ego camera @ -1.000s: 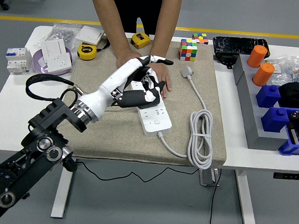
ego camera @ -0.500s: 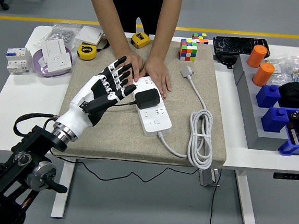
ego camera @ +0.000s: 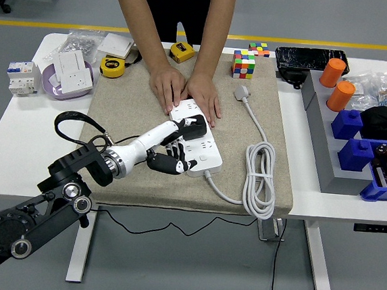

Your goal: Pick up the plug,place it near the board,insert it into the board,press the button

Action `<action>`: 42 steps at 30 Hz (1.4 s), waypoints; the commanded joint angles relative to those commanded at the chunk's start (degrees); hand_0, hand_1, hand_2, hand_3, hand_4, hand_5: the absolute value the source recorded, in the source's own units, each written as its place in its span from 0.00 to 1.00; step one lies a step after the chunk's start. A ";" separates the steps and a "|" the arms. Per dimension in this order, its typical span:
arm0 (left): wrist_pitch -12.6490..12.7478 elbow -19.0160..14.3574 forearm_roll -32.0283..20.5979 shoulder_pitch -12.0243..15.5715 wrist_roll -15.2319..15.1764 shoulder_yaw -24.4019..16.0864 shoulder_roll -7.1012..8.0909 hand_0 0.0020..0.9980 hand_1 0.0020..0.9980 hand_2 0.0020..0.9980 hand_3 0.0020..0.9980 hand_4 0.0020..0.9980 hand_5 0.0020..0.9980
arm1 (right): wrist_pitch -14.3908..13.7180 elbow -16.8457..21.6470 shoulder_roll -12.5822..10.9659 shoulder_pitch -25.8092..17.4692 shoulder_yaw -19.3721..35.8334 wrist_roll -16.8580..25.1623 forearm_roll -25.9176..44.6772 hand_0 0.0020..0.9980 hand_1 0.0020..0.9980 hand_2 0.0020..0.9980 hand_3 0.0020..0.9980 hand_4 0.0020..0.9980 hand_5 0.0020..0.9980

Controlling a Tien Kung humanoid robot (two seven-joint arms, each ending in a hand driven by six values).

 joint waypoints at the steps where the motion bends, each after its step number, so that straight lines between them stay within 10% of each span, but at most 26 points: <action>1: -0.04 0.78 1.86 -0.63 0.25 0.63 -0.33 0.10 0.04 0.15 0.90 0.55 0.00 | 0.01 0.00 0.00 0.01 -0.07 0.01 0.04 0.76 0.74 0.72 0.78 1.00 0.97; 10: -1.68 4.51 21.27 -2.67 2.06 3.70 -1.93 0.10 0.04 0.15 0.89 0.54 0.00 | -0.01 0.00 -0.02 0.31 -0.18 0.07 0.25 0.75 0.74 0.72 0.78 1.00 0.97; 42: -3.31 7.01 20.01 -3.16 2.76 6.74 -3.11 0.10 0.04 0.16 0.89 0.54 0.00 | -0.05 0.00 0.06 0.59 0.07 0.06 0.15 0.76 0.74 0.72 0.78 1.00 0.97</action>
